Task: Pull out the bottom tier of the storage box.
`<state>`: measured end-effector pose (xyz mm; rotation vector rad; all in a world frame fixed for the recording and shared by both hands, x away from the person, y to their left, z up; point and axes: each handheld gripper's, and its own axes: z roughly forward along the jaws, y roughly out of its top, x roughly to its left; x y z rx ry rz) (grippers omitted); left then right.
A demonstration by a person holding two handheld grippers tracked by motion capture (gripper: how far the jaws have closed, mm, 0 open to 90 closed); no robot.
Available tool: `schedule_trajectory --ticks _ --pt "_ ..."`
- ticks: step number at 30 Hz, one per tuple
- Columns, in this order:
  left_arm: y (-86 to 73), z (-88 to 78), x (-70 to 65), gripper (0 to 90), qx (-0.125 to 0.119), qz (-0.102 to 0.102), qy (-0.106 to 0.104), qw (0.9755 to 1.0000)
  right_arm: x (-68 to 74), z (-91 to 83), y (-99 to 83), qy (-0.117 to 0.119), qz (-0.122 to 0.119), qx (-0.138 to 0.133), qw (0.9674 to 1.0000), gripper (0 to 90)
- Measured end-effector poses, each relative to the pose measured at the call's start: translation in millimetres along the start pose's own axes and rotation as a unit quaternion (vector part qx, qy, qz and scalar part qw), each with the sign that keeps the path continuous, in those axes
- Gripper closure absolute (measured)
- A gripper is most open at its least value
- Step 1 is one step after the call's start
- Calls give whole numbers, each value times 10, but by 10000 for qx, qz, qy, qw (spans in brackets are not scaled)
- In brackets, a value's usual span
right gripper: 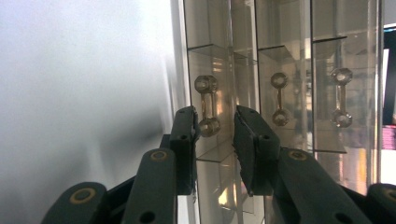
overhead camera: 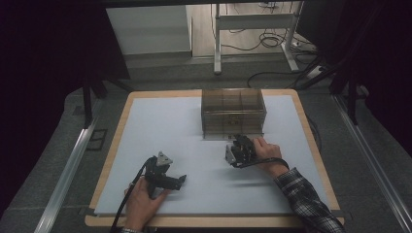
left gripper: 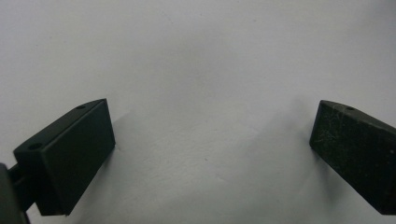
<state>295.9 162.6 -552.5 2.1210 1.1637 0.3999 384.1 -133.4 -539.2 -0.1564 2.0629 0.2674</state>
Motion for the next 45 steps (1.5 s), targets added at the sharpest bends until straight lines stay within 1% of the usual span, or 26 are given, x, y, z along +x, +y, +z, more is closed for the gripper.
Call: schedule_trajectory --ticks 1,3,4,6,7,9,12,14,15,18,22,24,25,27,29,30,32,33,34,35,37,38,39,41,43,45 --pt "0 0 0 0 1 0 0 10000 -31 -8 -11 96 42 -16 9999 684" --pt "1 -1 2 0 1 16 -2 10000 -43 -8 -16 133 78 -27 9999 681" --pt "0 0 0 0 2 1 0 10000 -81 -14 -31 264 151 -70 9995 677" --pt "0 0 0 0 2 1 0 10000 -92 -20 -33 278 190 -66 9994 676" --pt "1 0 3 0 1 21 -2 10000 -134 -29 -46 400 304 -110 9987 672" --pt "0 -1 0 0 2 2 1 10000 -150 -34 -50 440 333 -120 9984 670" --pt "0 -1 0 0 3 3 1 10000 -215 -42 -74 643 565 -237 9960 662" --pt "1 -1 3 0 3 20 1 10000 -276 -49 -96 861 725 -310 9932 659" --pt "0 -1 0 0 4 3 -1 10000 -276 -49 -96 861 725 -310 9932 659" --pt "0 -1 0 0 4 3 -1 10000 -337 -51 -120 1039 870 -399 9900 657" --pt "0 -1 0 0 2 3 2 10000 -439 -35 -177 1450 1067 -543 9822 650" --pt "1 -1 1 0 2 7 7 10000 -470 -26 -201 1554 1164 -567 9793 647" --pt "1 -1 1 0 2 7 7 10000 -470 -26 -201 1554 1164 -567 9793 647" --pt "0 -1 0 0 4 5 0 10000 -509 -15 -231 1739 1257 -619 9747 641" --pt "1 -1 1 0 3 5 0 10000 -546 -5 -257 1831 1303 -649 9723 637" --pt "0 -1 1 0 3 5 0 10000 -578 4 -279 1973 1389 -688 9680 628" --pt "0 -1 1 0 4 7 -1 10000 -613 19 -301 2086 1455 -719 9644 622" --pt "0 -1 1 0 5 7 -3 10000 -642 30 -321 2179 1495 -752 9615 619" --pt "1 -2 2 0 15 19 -3 10000 -687 42 -350 2336 1600 -806 9557 617" --pt "1 -2 2 0 15 19 -3 10000 -687 42 -350 2336 1600 -806 9557 617" --pt "1 -2 2 0 15 20 -2 10000 -733 47 -375 2420 1639 -804 9529 614" --pt "1 -2 2 0 16 21 -2 10000 -760 50 -392 2492 1696 -823 9499 614" --pt "1 -2 2 0 16 21 -2 10000 -777 53 -403 2518 1724 -824 9487 613" --pt "1 -2 3 0 16 21 -2 10000 -841 77 -454 2669 1807 -841 9429 613" --pt "1 -2 3 0 17 22 -2 10000 -869 82 -475 2675 1794 -805 9433 614" --pt "1 -2 3 0 15 20 -3 10000 -907 115 -518 2841 1888 -849 9362 616"
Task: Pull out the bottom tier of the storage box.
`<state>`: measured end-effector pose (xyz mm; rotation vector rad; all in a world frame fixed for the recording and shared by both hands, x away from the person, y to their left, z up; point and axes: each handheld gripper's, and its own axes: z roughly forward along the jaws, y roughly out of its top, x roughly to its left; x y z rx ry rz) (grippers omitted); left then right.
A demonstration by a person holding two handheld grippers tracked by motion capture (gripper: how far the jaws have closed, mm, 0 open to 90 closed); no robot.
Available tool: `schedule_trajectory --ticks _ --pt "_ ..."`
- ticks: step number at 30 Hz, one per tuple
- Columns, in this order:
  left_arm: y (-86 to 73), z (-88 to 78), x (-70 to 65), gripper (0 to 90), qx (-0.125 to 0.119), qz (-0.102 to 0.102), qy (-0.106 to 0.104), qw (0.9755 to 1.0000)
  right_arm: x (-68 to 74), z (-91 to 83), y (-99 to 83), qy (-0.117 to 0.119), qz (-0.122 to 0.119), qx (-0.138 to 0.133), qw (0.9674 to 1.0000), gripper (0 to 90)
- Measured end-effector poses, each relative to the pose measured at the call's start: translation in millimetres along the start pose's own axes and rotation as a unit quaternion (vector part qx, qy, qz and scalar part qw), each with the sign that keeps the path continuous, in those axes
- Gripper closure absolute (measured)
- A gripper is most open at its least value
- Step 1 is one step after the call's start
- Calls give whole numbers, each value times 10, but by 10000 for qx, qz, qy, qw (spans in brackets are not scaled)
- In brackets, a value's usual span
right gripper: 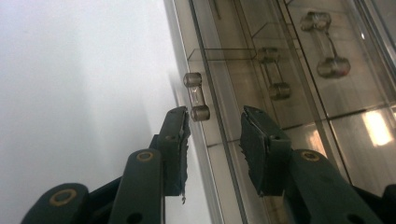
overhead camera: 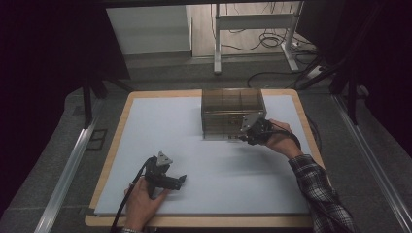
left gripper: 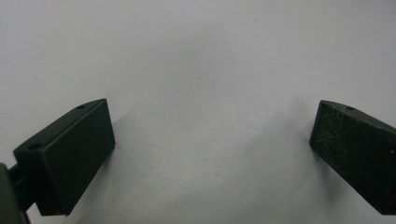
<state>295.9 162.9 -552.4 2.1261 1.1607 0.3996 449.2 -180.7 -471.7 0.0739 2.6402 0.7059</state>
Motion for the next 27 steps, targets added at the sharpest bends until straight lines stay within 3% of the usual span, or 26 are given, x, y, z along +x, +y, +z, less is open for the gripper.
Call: schedule_trajectory --ticks 12,19,23,24,27 --pt "0 0 0 0 0 0 -3 10000 -276 120 -172 642 101 285 9975 706" --pt "0 0 0 0 -1 -2 0 10000 -398 248 -261 1170 70 369 9924 801" --pt "0 0 0 0 -1 -2 0 10000 -422 264 -278 1208 57 378 9919 835" --pt "0 0 0 0 -1 -1 1 10000 -431 269 -285 1311 56 339 9908 845" --pt "0 0 0 0 -1 -2 0 10000 -444 262 -279 1397 -79 353 9895 859"
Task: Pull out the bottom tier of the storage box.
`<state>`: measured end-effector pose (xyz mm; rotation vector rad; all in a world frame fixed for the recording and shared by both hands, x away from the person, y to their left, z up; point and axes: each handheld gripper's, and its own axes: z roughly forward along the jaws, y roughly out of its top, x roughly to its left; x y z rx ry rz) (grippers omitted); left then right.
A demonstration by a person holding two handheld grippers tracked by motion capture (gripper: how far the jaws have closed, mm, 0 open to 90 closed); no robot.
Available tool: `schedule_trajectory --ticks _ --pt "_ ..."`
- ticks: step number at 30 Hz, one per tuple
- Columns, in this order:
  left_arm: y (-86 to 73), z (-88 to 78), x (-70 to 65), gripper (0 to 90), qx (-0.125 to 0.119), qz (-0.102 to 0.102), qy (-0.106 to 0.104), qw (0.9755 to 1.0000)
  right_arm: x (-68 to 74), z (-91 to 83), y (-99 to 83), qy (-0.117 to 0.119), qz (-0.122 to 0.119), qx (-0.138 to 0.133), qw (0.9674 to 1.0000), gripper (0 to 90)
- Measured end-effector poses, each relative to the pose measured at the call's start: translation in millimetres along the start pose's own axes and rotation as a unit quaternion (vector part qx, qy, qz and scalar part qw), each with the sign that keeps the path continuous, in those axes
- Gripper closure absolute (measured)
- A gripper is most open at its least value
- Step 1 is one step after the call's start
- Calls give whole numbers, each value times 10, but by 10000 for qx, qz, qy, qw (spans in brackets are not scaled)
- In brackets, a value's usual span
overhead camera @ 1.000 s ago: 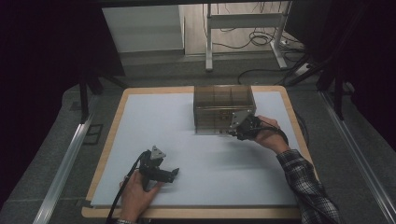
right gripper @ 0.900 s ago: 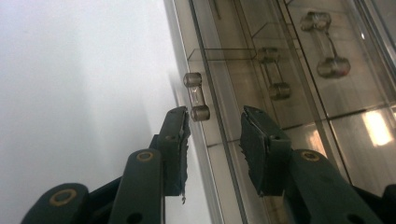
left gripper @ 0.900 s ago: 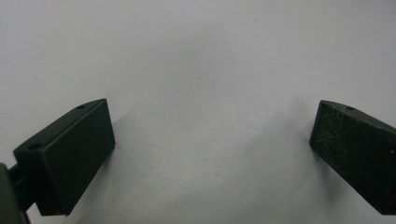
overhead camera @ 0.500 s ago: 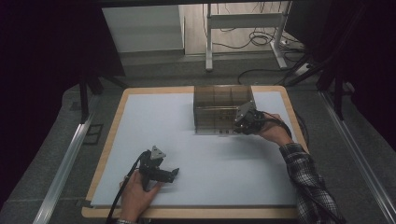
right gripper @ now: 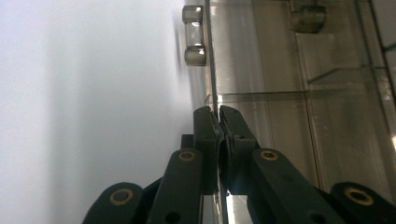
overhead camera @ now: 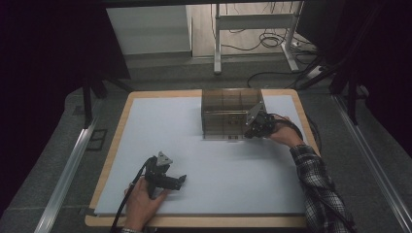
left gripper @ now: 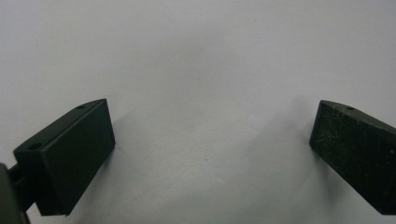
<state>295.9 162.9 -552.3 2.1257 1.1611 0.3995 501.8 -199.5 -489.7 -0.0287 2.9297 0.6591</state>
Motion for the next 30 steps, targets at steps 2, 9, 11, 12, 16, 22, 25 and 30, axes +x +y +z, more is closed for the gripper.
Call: schedule_trajectory --ticks 2,9,11,12,16,22,25,30 --pt "0 0 0 0 -2 0 0 10000 2 -4 9 73 -44 27 10000 863" --pt "0 0 0 0 0 0 1 10000 83 -45 9 120 -151 -26 9998 864" --pt "0 0 0 0 0 -1 0 10000 116 -62 11 103 -153 13 9998 864" --pt "0 0 0 0 1 0 -1 10000 125 -67 12 101 -180 21 9998 864" --pt "0 0 0 0 0 0 1 10000 185 -83 9 145 -230 16 9996 863" --pt "0 0 0 0 0 -1 0 10000 282 -111 -8 160 -304 3 9994 862" --pt "0 0 -1 0 0 -2 1 10000 335 -119 -10 160 -336 -8 9993 861" --pt "0 0 0 0 2 0 0 10000 405 -130 -12 174 -373 -7 9992 861"
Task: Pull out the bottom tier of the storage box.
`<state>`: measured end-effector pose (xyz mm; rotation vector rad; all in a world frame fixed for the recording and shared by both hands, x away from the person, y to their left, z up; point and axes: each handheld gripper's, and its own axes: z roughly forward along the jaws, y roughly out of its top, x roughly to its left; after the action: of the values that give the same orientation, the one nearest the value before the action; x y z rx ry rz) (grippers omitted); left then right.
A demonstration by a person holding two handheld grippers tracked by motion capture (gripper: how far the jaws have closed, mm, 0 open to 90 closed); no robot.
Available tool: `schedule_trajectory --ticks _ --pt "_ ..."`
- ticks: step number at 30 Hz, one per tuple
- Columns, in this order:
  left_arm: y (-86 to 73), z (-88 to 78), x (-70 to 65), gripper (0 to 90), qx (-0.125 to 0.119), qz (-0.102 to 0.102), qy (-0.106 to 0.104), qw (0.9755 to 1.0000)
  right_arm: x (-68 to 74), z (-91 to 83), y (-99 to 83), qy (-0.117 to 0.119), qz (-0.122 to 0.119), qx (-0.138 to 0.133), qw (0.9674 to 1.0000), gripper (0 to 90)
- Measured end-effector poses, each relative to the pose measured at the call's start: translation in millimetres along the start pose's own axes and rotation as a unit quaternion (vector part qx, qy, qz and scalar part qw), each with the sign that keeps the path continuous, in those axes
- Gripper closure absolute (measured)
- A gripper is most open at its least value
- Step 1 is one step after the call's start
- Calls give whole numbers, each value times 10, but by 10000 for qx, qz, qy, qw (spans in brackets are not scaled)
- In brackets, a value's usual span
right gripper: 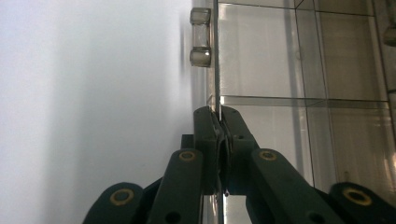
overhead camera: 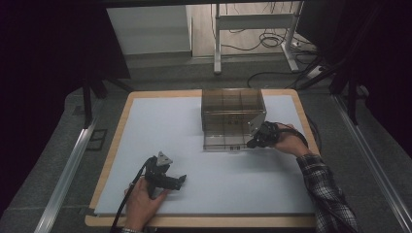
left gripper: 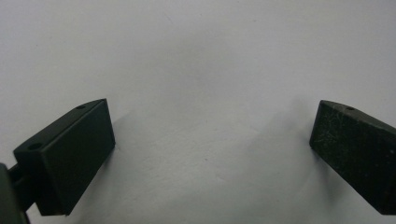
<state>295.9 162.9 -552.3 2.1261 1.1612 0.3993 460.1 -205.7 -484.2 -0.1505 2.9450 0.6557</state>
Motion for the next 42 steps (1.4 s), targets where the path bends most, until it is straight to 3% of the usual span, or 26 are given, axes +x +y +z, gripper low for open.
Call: schedule_trajectory --ticks 15,22,42 --pt "0 0 0 0 -1 1 0 10000 131 41 -40 31 -43 -49 10000 858" --pt "0 0 0 0 0 2 -2 10000 138 39 -43 30 -30 -122 9999 790" --pt "0 2 -3 0 -18 -19 1 10000 226 -86 4 -259 111 -368 9989 716"
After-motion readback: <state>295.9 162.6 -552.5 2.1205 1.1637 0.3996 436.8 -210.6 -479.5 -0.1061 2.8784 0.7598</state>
